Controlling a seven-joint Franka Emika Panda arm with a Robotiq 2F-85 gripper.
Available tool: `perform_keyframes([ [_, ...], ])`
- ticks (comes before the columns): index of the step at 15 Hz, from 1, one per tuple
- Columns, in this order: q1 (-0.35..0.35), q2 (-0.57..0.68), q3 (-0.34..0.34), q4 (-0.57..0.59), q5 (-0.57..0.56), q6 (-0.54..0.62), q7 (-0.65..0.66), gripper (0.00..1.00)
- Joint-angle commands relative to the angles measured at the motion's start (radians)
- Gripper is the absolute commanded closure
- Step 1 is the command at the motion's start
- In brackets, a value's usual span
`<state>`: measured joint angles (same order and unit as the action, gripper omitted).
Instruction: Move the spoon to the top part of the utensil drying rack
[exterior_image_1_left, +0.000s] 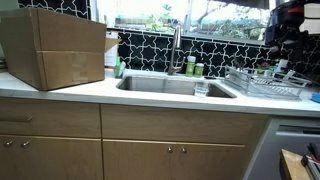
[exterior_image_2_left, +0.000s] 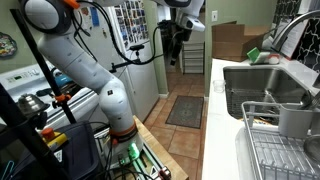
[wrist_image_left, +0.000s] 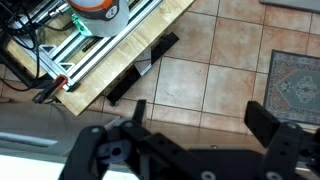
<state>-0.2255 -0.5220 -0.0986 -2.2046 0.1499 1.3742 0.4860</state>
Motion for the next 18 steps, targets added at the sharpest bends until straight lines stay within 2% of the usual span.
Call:
perform_keyframes([
  [1, -0.013, 0.002, 0.013, 0.002, 0.003, -0.003, -0.005, 0.00],
  [16, -0.012, 0.002, 0.015, 0.001, 0.003, -0.003, -0.005, 0.00],
  [18, -0.056, 0.050, -0.021, 0.015, -0.019, 0.002, 0.023, 0.00],
])
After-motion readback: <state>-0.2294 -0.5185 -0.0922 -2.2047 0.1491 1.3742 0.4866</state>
